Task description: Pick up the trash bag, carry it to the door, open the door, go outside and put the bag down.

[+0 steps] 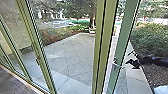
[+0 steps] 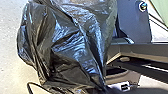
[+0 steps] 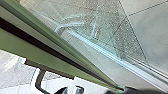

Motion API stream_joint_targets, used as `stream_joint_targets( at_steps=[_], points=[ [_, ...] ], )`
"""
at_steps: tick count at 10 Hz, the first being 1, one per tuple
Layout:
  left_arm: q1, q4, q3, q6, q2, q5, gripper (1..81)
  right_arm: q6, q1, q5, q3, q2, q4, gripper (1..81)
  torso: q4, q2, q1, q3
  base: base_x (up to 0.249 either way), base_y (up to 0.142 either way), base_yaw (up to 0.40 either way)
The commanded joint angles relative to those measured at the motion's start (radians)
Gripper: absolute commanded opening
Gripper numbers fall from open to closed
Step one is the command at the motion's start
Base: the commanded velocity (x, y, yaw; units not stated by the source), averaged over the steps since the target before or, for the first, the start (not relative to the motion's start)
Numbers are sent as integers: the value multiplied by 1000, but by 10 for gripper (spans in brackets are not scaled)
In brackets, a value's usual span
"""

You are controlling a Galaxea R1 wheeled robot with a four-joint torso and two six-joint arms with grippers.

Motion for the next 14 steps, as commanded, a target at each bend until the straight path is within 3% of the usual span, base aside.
stream_joint_targets(
  at_steps=[1,4,9,14],
  points=[
    [-21,5,2,1,2,63,10,-32,215,2,-34,-52,-157,811,0,0,0,0,0,0,0],
    [-22,2,2,1,1,63,10,-35,258,-57,-28,-67,-253,811,0,0,0,0,0,0,0],
    [-22,2,2,1,2,63,10,-40,259,-84,-7,-101,-372,811,0,0,0,0,0,0,0],
    [-22,2,2,1,7,63,10,-104,253,-103,6,-127,-470,811,0,0,0,0,0,0,0]
  ],
)
